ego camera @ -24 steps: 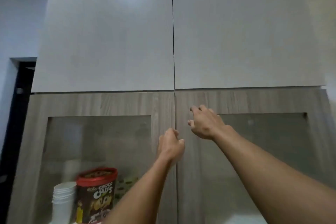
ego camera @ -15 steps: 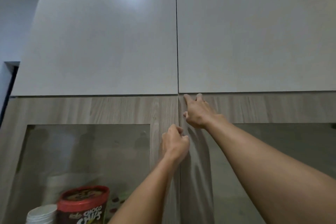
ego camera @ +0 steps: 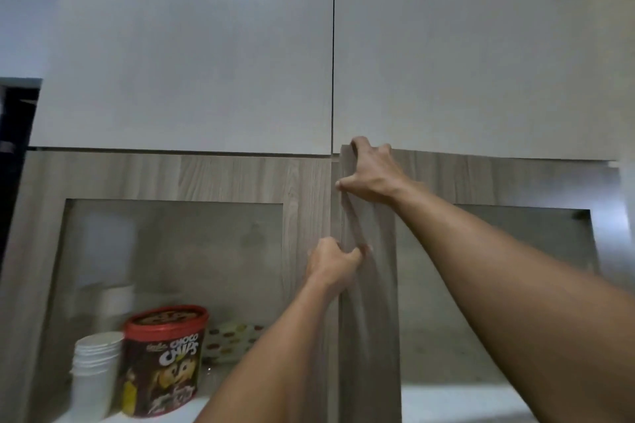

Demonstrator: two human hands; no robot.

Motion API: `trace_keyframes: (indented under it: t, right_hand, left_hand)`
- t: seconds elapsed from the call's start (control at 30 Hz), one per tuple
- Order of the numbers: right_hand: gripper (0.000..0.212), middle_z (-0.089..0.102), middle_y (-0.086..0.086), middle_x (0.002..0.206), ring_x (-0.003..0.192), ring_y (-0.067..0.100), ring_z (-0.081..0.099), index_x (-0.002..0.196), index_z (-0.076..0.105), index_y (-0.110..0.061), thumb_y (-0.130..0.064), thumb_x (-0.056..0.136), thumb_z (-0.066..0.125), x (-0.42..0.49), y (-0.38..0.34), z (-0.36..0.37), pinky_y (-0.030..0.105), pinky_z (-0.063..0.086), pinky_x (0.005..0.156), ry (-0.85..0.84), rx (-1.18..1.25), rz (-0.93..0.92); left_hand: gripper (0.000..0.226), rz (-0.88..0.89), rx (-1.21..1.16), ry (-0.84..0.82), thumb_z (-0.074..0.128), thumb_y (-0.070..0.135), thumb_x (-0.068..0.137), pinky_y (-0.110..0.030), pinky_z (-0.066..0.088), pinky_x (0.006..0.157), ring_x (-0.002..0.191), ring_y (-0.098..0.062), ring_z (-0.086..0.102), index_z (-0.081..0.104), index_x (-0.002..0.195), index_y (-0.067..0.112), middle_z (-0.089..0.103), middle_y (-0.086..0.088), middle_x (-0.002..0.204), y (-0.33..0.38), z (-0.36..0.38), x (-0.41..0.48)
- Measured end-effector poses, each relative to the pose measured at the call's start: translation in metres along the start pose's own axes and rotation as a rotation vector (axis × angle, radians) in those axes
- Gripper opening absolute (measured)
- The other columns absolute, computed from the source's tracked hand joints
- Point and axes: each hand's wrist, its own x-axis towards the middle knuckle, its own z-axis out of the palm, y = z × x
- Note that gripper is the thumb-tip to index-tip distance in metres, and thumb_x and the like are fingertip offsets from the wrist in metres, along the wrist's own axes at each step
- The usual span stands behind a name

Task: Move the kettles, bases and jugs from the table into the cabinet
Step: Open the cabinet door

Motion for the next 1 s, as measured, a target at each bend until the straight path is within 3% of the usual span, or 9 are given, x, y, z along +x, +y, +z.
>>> trace_keyframes:
  t: [0.07, 0.17, 0.3, 0.37, 0.47, 0.57, 0.7, 0.83, 1.0]
  right_hand:
    - [0.077, 0.034, 0.018, 0.135, 0.121, 0.040, 0.048, 0.142, 0.031, -0.023, -0.034, 0.080, 0.075, -0.024, -0.007, -0.023, 0.045, 0.046, 0.100, 0.012, 0.037, 0.006]
    - [0.099, 0.019, 0.019, 0.149, 0.138, 0.045, 0.032, 0.152, 0.012, -0.027, -0.040, 0.078, 0.078, -0.069, -0.012, -0.048, 0.050, 0.038, 0.108, 0.035, 0.053, 0.072]
    - [0.112, 0.010, 0.024, 0.157, 0.142, 0.045, 0.020, 0.156, -0.001, -0.015, -0.056, 0.078, 0.068, -0.135, -0.004, -0.080, 0.051, 0.031, 0.111, 0.089, 0.075, 0.348]
    - [0.107, 0.032, 0.025, 0.148, 0.130, 0.044, 0.041, 0.153, 0.014, -0.010, -0.063, 0.072, 0.061, -0.159, 0.008, -0.099, 0.049, 0.041, 0.105, 0.098, 0.149, 0.436]
    - [0.085, 0.067, 0.014, 0.103, 0.089, 0.032, 0.064, 0.118, 0.056, -0.002, -0.064, 0.060, 0.052, -0.194, 0.016, -0.139, 0.035, 0.048, 0.065, 0.197, 0.185, 0.398]
    - [0.035, 0.059, 0.002, 0.067, 0.062, 0.022, 0.055, 0.076, 0.059, -0.009, -0.043, 0.078, 0.056, -0.230, 0.030, -0.188, 0.030, 0.038, 0.054, 0.259, 0.156, 0.346]
    - [0.020, 0.059, 0.002, 0.074, 0.064, 0.021, 0.057, 0.082, 0.060, -0.010, -0.029, 0.078, 0.055, -0.274, 0.072, -0.258, 0.025, 0.045, 0.058, 0.331, 0.140, 0.376]
    - [0.031, 0.031, -0.001, 0.057, 0.053, 0.015, 0.029, 0.060, 0.036, -0.016, -0.014, 0.084, 0.055, -0.313, 0.119, -0.324, 0.027, 0.024, 0.050, 0.329, 0.182, 0.438]
    - [0.023, 0.051, 0.006, 0.071, 0.064, 0.018, 0.049, 0.074, 0.051, -0.012, -0.023, 0.088, 0.065, -0.351, 0.183, -0.386, 0.029, 0.037, 0.056, 0.411, 0.091, 0.507]
  left_hand:
    - [0.037, 0.024, 0.004, -0.057, 0.072, 0.050, 0.080, -0.025, 0.041, 0.051, 0.067, -0.018, 0.061, 0.060, 0.070, 0.016, 0.062, 0.000, 0.072, 0.003, -0.004, -0.030]
    - [0.038, 0.071, -0.058, -0.027, 0.074, 0.049, 0.076, -0.028, 0.049, 0.056, 0.075, -0.023, 0.067, 0.069, 0.081, 0.011, 0.071, -0.007, 0.083, 0.019, -0.004, -0.077]
    - [0.039, 0.146, -0.055, 0.010, 0.077, 0.042, 0.073, -0.028, 0.038, 0.048, 0.069, -0.023, 0.057, 0.050, 0.079, 0.014, 0.060, -0.003, 0.077, 0.046, 0.003, -0.149]
    - [0.033, 0.208, -0.031, 0.022, 0.075, 0.031, 0.077, -0.021, 0.033, 0.048, 0.069, -0.016, 0.051, 0.048, 0.088, 0.016, 0.056, 0.001, 0.079, 0.061, 0.008, -0.188]
    - [0.027, 0.286, -0.107, 0.032, 0.073, 0.025, 0.076, -0.030, 0.048, 0.061, 0.075, -0.023, 0.060, 0.050, 0.088, 0.018, 0.064, -0.002, 0.084, 0.088, 0.021, -0.237]
    - [0.023, 0.351, -0.197, 0.023, 0.070, 0.025, 0.073, -0.036, 0.051, 0.068, 0.075, -0.022, 0.060, 0.051, 0.084, 0.017, 0.063, -0.001, 0.082, 0.119, 0.042, -0.280]
    - [0.024, 0.468, -0.275, 0.011, 0.070, 0.023, 0.074, -0.028, 0.042, 0.066, 0.072, -0.018, 0.052, 0.048, 0.084, 0.019, 0.056, 0.002, 0.082, 0.172, 0.084, -0.344]
    - [0.032, 0.504, -0.360, -0.062, 0.073, 0.024, 0.074, -0.016, 0.034, 0.057, 0.070, -0.013, 0.046, 0.043, 0.087, 0.020, 0.049, 0.004, 0.083, 0.224, 0.131, -0.401]
    - [0.048, 0.513, -0.460, -0.210, 0.079, 0.036, 0.074, -0.028, 0.053, 0.079, 0.090, -0.015, 0.053, 0.042, 0.103, 0.026, 0.048, 0.004, 0.103, 0.276, 0.200, -0.438]
